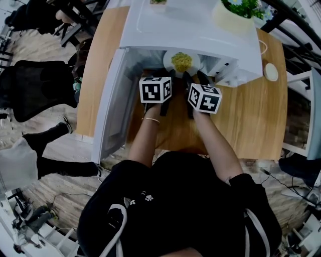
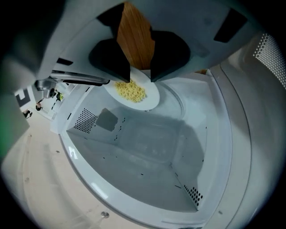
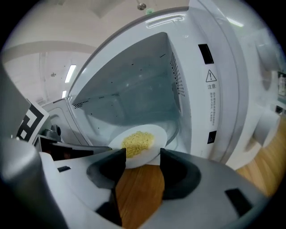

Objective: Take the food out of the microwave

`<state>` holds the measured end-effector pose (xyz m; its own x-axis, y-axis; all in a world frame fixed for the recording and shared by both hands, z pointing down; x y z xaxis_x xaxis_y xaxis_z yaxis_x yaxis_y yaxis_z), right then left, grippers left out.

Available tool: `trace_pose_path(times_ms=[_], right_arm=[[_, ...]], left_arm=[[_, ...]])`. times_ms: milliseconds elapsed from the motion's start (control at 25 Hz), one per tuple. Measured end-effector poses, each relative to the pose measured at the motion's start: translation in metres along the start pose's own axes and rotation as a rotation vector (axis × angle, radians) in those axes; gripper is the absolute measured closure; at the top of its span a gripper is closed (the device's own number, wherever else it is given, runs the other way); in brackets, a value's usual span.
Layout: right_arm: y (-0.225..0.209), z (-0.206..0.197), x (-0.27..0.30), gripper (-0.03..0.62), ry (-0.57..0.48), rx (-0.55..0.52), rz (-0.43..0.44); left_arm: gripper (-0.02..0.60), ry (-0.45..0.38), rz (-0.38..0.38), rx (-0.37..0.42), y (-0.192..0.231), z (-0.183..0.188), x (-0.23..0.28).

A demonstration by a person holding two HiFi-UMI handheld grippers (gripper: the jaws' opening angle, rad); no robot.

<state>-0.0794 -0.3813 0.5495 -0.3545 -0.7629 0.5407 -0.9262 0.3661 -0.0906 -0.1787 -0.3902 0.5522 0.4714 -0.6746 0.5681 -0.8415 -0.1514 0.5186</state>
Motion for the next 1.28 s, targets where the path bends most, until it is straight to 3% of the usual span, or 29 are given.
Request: trace_pose_path(times_ms=[160,320,640,800,960,1280], right_arm=[[-0.003,-0.003,-0.001,0.367,0.002,0.02,-0.003],[-0.015,-0.006,-0.004,0.362,-0.03,0.123,-0.015],[-0.011,-0.017,-0.005,0.376,-0.069,0.413,0.054],[-0.007,-0.018,0.0,0.41,-0.098,0.513,0.099],[-0.003,-0.012,0.001,0.505,-0.145,0.607,0.165],[-0.004,-0.012,-0.01,0.516,-0.178,0.653,0.166]], left_arm=[[0.437,0.0,-0.014,-0.016,0.001,-0.002,-0.002],[0.437,-0.005,-0.013,-0.029,0.005,-0.003,-0.006],[0.437,-0.041,-0.065,-0.21,0.006,-0.009,-0.011],[0.437,-0.034,-0.121,-0.321,0.0,-0.016,-0.005],[0.456,-0.041,-0.143,-0.356,-0.003,-0.016,-0.002],[0.486,-0.05,-0.193,-0.445,-0.009,-0.02,-0.009]])
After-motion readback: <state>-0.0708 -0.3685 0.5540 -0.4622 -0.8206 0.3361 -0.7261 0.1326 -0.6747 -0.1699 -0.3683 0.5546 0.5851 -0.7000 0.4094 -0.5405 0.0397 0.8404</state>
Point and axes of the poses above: the fingertips, and each gripper's own axes: x forward along the fingers, y to its left, z out of its top, the point moved 1 cm from there along -x, backward along the fingers, and after that the axes turned 13 degrees about -x, right-handed, at the moved point
